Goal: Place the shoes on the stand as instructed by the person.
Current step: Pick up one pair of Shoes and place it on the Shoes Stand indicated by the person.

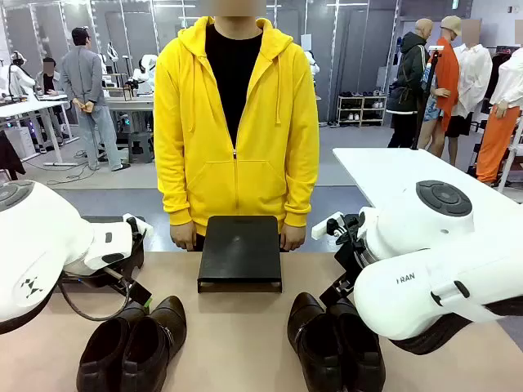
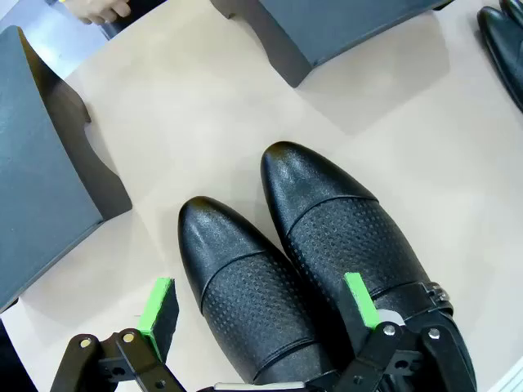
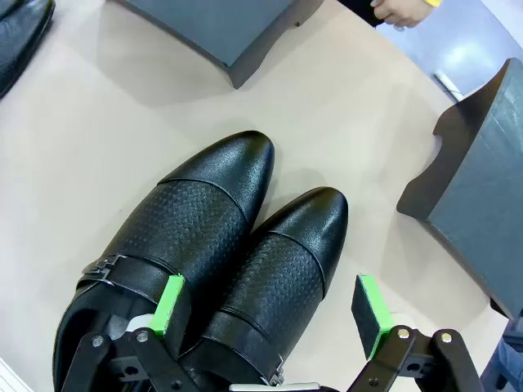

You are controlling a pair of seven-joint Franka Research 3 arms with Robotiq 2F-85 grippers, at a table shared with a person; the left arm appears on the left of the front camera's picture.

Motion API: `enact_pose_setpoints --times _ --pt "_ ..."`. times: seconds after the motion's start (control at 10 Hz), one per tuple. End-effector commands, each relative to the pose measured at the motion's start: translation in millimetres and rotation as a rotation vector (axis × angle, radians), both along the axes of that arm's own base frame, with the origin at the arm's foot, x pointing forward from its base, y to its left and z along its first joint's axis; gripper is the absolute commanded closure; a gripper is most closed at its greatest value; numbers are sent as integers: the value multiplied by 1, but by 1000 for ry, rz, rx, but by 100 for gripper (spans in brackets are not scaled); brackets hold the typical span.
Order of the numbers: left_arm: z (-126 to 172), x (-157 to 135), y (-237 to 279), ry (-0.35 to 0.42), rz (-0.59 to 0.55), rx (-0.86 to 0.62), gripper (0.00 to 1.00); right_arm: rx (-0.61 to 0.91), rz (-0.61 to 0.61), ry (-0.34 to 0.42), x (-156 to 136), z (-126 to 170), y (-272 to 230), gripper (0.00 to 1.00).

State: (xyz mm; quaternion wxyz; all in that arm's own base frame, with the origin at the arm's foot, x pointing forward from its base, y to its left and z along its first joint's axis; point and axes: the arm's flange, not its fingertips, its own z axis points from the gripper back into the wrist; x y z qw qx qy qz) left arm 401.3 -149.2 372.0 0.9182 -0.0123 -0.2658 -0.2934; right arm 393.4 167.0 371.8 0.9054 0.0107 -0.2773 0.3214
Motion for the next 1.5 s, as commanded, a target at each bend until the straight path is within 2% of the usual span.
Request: enact_pose_setpoints --times 0.0,0.9,1.0,1.2,1.3,1.4 --pt "0 0 0 0 0 0 0 0 0 0 0 0 0 0" --pt "0 0 0 0 -1 0 0 -1 1 -1 0 0 0 0" --pt "23 8 6 -2 -32 6 0 42 -2 -11 4 33 0 0" --pt "66 13 19 17 -74 -12 0 102 0 -11 3 76 -4 0" --pt "88 11 28 58 -92 -67 0 121 1 13 2 99 -12 0" --pt "111 8 42 116 -120 -159 0 202 9 71 -1 123 -27 0"
